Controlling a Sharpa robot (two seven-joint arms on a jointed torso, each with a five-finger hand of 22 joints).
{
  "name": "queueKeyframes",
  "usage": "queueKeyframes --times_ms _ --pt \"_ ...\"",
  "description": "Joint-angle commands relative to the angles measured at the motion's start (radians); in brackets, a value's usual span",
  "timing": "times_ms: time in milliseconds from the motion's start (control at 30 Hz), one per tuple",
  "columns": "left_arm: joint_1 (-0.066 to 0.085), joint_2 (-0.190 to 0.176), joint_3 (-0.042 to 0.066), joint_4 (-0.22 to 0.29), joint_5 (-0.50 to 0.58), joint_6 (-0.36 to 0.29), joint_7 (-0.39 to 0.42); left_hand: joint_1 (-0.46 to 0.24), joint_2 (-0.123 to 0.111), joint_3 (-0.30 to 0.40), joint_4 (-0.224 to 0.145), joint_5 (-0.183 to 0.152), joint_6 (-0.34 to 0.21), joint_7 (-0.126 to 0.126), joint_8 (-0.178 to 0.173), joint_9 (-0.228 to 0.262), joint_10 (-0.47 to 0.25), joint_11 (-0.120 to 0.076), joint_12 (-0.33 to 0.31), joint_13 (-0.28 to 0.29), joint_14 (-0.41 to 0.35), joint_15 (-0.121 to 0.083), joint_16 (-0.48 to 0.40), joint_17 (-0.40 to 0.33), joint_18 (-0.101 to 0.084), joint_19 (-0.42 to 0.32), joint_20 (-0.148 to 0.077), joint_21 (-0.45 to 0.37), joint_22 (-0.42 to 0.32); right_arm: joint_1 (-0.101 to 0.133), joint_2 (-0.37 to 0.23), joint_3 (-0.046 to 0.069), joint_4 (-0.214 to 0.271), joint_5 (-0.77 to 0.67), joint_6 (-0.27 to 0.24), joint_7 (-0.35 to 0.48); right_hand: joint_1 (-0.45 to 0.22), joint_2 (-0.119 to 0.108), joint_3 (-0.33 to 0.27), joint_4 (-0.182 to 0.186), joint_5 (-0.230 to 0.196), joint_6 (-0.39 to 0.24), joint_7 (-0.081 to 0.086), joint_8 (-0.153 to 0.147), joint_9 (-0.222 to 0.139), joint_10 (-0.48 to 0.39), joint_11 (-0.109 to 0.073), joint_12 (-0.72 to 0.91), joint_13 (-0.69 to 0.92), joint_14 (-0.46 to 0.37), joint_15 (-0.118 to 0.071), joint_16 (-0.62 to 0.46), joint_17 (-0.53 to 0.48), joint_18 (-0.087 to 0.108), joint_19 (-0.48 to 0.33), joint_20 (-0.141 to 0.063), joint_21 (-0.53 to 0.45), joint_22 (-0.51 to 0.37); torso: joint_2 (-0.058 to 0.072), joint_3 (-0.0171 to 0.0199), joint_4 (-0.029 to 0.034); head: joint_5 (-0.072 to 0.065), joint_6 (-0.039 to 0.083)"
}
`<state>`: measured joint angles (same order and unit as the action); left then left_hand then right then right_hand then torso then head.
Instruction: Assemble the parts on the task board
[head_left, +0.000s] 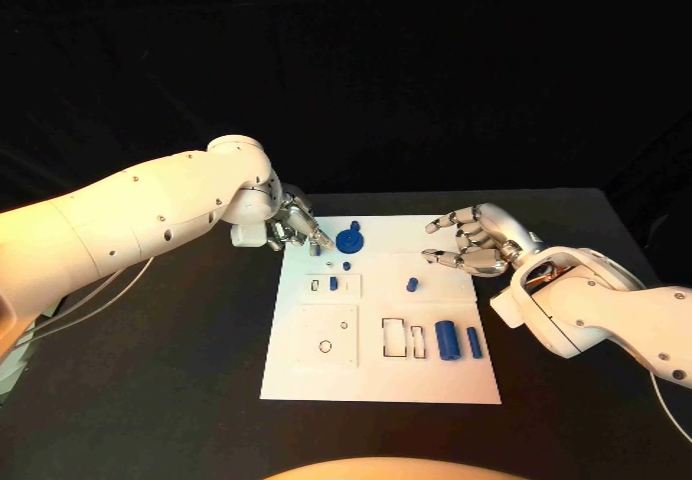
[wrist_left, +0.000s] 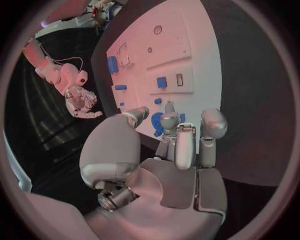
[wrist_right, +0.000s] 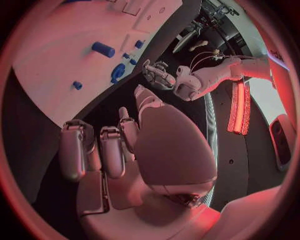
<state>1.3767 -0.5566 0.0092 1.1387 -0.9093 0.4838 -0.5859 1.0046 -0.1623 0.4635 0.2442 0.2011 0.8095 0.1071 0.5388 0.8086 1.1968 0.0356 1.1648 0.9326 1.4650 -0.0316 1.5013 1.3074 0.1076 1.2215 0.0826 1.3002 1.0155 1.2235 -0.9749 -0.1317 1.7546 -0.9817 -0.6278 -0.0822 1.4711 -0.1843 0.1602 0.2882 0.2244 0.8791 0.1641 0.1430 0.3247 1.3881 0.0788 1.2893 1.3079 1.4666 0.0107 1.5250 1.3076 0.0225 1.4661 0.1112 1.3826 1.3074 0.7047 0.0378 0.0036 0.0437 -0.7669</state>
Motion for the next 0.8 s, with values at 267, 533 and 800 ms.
queueKeyframes --times_ms 267,533,800 --pt "0.001 0.047 -0.009 -0.096 -0.062 -0.039 0.010 0.012 0.001 -0.006 0.003 0.003 -0.004 0.005 -0.008 -0.003 -0.009 0.001 -0.007 -0.003 0.051 0.006 -0.007 0.108 0.009 -0.010 0.001 -0.004 -0.003 -0.001 0.004 0.000 -0.001 -0.003 0.006 0.014 -0.009 -0.004 0.003 0.002 0.001 -0.003 0.001 0.006 -0.001 -0.006 -0.001 -0.004 0.049 0.080 -0.009 -0.004 0.170 0.020 0.023 -0.007 -0.006 0.160 0.003 -0.0014 -0.0019 0.003 0.003" --pt "-0.001 0.069 -0.014 -0.156 -0.078 -0.027 0.009 0.018 0.005 -0.007 0.005 0.003 -0.003 0.006 -0.013 -0.008 -0.011 0.002 -0.007 -0.004 0.051 0.007 -0.007 0.106 0.009 -0.011 0.002 -0.005 -0.004 -0.001 0.005 0.000 -0.001 -0.003 0.006 0.015 -0.009 -0.004 0.003 0.002 0.001 -0.003 0.001 0.006 -0.001 -0.006 -0.001 -0.004 0.049 0.080 -0.009 -0.004 0.170 0.020 0.023 -0.007 -0.006 0.160 0.001 0.0001 -0.0019 0.002 0.002" --pt "-0.006 0.083 -0.015 -0.183 -0.069 -0.034 0.025 0.019 0.006 -0.007 0.006 0.003 -0.003 0.006 -0.013 -0.008 -0.010 0.002 -0.007 -0.003 0.051 0.007 -0.007 0.106 0.009 -0.010 0.003 -0.005 -0.003 -0.002 0.006 0.000 -0.001 -0.003 0.006 0.016 -0.009 -0.004 0.003 0.002 0.001 -0.003 0.001 0.006 -0.001 -0.006 -0.001 -0.004 0.049 0.080 -0.009 -0.004 0.170 0.020 0.023 -0.007 -0.006 0.160 0.000 -0.0002 -0.0013 -0.001 0.003"
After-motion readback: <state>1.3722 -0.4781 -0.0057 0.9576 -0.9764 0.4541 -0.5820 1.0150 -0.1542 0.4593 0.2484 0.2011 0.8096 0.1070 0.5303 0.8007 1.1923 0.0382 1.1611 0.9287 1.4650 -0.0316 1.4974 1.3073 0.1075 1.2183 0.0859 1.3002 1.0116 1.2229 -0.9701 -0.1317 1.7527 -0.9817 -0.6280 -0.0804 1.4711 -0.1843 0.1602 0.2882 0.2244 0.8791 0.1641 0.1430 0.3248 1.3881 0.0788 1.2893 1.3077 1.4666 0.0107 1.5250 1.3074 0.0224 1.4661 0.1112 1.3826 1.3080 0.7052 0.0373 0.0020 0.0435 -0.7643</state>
